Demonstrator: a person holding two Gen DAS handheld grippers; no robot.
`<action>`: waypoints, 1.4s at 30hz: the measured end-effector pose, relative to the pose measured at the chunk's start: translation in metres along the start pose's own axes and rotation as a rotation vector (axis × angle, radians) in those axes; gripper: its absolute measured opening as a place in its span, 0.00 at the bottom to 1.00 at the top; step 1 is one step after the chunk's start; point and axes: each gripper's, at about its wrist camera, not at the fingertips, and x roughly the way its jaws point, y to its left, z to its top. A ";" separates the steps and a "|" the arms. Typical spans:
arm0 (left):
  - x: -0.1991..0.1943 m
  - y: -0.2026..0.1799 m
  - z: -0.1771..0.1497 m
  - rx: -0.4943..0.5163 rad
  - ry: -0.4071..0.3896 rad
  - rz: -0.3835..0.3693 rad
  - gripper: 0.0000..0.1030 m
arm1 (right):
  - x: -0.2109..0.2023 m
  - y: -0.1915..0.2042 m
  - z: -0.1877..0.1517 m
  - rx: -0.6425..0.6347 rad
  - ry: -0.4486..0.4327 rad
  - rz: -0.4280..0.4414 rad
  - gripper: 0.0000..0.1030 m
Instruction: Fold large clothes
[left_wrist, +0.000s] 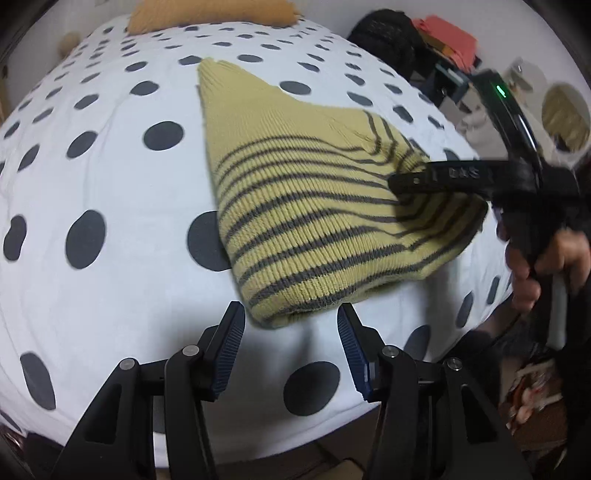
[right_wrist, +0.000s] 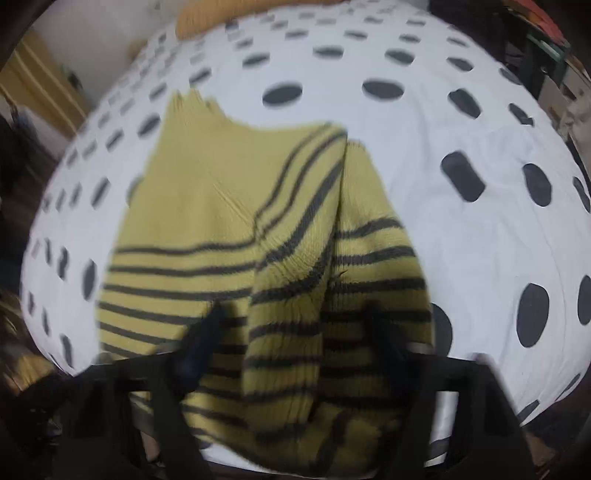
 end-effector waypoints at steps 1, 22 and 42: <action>0.008 -0.003 0.000 0.020 0.008 0.006 0.52 | 0.007 -0.002 0.001 0.010 0.025 0.041 0.33; 0.036 0.049 0.001 -0.171 0.076 0.025 0.63 | -0.045 -0.091 -0.047 0.338 -0.085 0.138 0.41; -0.018 0.055 -0.009 -0.274 0.027 -0.038 0.60 | -0.046 -0.079 -0.001 0.358 -0.172 0.149 0.06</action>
